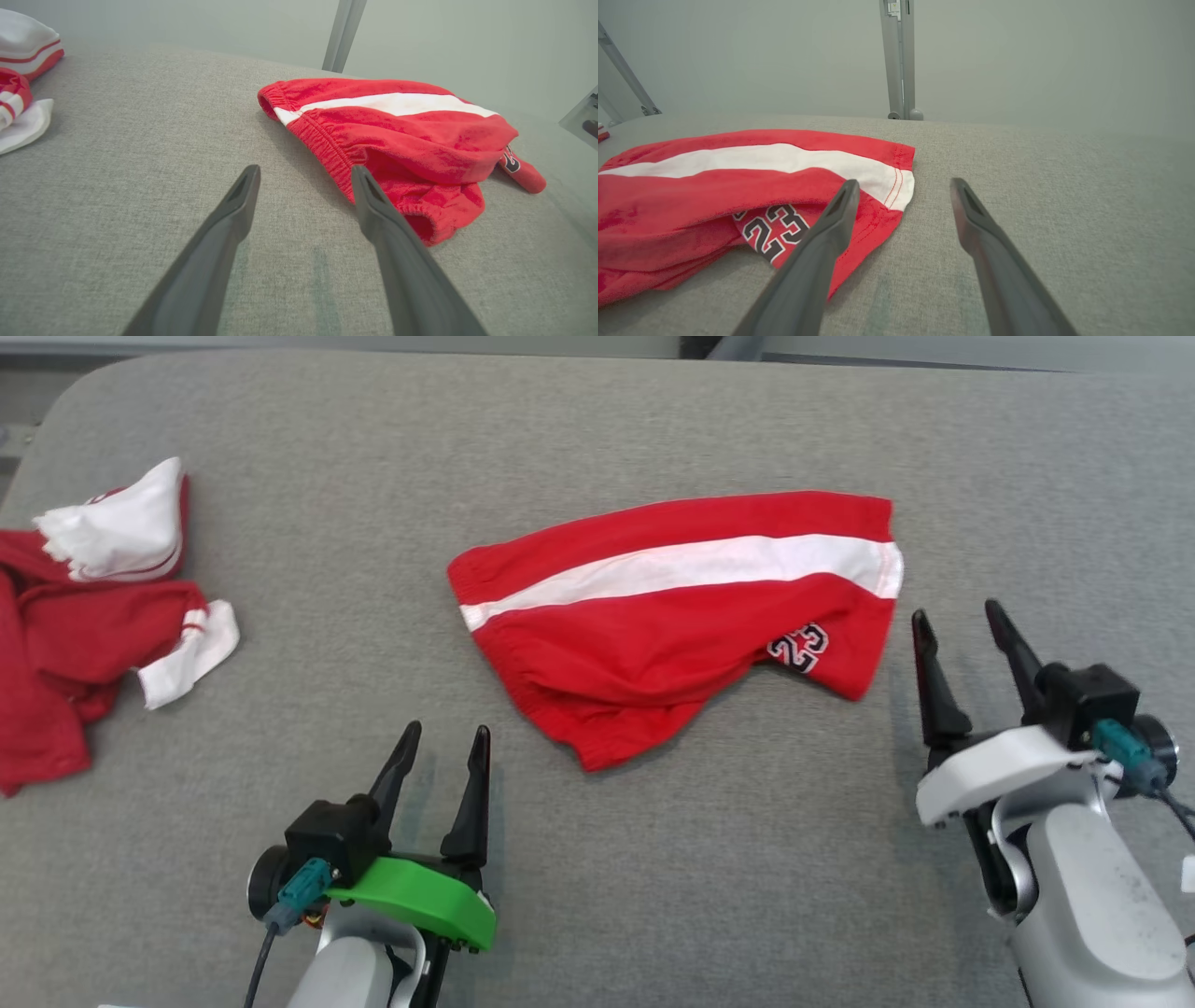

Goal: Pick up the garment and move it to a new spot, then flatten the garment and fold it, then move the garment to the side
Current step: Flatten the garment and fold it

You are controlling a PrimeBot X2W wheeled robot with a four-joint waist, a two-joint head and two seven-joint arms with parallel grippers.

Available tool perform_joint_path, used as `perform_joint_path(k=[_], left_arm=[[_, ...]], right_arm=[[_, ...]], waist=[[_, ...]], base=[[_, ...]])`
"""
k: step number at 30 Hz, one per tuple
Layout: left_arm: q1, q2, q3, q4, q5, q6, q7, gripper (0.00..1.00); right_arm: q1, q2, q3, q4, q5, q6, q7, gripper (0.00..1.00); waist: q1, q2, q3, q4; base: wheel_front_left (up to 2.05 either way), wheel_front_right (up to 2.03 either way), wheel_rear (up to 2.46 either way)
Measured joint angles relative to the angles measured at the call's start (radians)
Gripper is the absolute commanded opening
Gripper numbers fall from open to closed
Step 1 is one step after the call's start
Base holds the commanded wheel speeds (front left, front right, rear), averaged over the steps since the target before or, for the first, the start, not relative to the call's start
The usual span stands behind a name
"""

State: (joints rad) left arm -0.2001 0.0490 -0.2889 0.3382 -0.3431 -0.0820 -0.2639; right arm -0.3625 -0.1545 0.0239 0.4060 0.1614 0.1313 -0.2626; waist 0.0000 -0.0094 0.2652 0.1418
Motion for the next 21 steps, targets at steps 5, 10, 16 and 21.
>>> perform_joint_path(k=[5,10,16,21], left_arm=[[-0.002,0.0,-0.034,0.081,-0.047,-0.021,0.0,1.0],[-0.007,-0.001,-0.074,0.129,-0.085,-0.033,0.0,1.0],[-0.022,-0.001,-0.07,0.168,-0.085,-0.027,0.0,1.0],[-0.041,-0.001,-0.063,0.219,-0.088,0.0,0.0,0.0]], right_arm=[[0.078,0.021,0.026,-0.009,0.019,0.0,0.0,1.0],[0.116,0.033,0.019,-0.004,0.023,0.0,0.0,1.0],[0.124,0.039,0.012,-0.006,0.022,0.0,0.0,1.0],[0.121,0.046,0.013,-0.007,0.029,0.0,0.0,1.0]], waist=[[0.0,0.0,-0.025,-0.099],[0.0,0.0,-0.04,-0.187],[0.0,0.0,-0.05,-0.259],[0.0,0.0,-0.047,-0.288]], base=[[0.0,0.0,0.0],[0.0,0.0,0.0],[0.0,0.0,0.0],[0.0,0.0,0.0]])
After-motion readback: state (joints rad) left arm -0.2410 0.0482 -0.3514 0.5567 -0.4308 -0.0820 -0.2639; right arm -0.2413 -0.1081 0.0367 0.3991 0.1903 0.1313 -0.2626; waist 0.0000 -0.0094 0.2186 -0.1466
